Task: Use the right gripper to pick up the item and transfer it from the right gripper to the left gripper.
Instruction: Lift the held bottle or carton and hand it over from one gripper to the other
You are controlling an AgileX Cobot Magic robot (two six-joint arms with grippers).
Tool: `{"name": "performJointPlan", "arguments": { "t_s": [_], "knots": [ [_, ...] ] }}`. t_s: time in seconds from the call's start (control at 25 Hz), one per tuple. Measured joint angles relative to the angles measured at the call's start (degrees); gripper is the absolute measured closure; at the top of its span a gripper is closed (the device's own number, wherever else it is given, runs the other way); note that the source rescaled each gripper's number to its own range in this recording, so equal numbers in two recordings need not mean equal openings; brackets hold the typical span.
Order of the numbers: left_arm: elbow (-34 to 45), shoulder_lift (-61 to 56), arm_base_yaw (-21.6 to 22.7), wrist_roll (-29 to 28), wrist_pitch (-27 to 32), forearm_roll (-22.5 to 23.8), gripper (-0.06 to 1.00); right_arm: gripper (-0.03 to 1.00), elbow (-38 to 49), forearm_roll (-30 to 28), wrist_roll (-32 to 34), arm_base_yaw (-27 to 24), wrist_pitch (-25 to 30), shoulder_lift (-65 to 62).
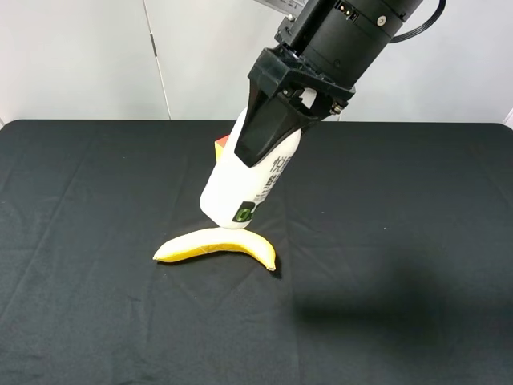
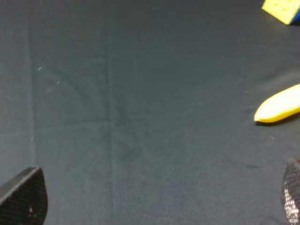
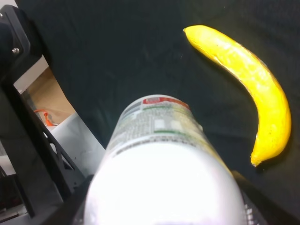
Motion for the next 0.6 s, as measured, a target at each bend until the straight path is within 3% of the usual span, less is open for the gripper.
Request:
{"name": "performJointPlan", "arguments": {
  "t_s": [0.44, 0.6],
  "knots": [
    [-7.4, 17.0, 0.0, 14.1, -2.1, -2.6, -0.05, 0.94, 0.0, 0.5, 0.0, -0.5, -5.1, 0.0],
    [-8.7, 21.6, -0.8, 16.9, -5.8, -4.8, -0.05, 0.94, 0.0, 1.6, -0.2, -2.9, -5.5, 0.0]
  ]
}}
